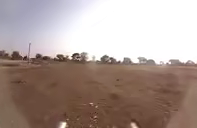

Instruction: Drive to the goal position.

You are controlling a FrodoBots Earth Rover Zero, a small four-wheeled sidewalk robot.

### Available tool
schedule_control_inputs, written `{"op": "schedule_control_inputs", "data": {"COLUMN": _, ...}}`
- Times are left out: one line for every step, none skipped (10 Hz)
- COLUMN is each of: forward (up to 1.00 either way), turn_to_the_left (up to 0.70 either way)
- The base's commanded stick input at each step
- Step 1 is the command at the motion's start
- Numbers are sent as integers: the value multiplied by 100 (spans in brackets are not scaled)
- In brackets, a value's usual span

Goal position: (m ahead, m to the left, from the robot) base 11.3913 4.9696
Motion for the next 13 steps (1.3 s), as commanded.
{"op": "schedule_control_inputs", "data": {"forward": 70, "turn_to_the_left": 0}}
{"op": "schedule_control_inputs", "data": {"forward": 70, "turn_to_the_left": 0}}
{"op": "schedule_control_inputs", "data": {"forward": 70, "turn_to_the_left": 0}}
{"op": "schedule_control_inputs", "data": {"forward": 70, "turn_to_the_left": 0}}
{"op": "schedule_control_inputs", "data": {"forward": 70, "turn_to_the_left": 0}}
{"op": "schedule_control_inputs", "data": {"forward": 70, "turn_to_the_left": 0}}
{"op": "schedule_control_inputs", "data": {"forward": 70, "turn_to_the_left": 0}}
{"op": "schedule_control_inputs", "data": {"forward": 70, "turn_to_the_left": 0}}
{"op": "schedule_control_inputs", "data": {"forward": 70, "turn_to_the_left": 0}}
{"op": "schedule_control_inputs", "data": {"forward": 70, "turn_to_the_left": 0}}
{"op": "schedule_control_inputs", "data": {"forward": 70, "turn_to_the_left": 0}}
{"op": "schedule_control_inputs", "data": {"forward": 70, "turn_to_the_left": 0}}
{"op": "schedule_control_inputs", "data": {"forward": 70, "turn_to_the_left": 0}}
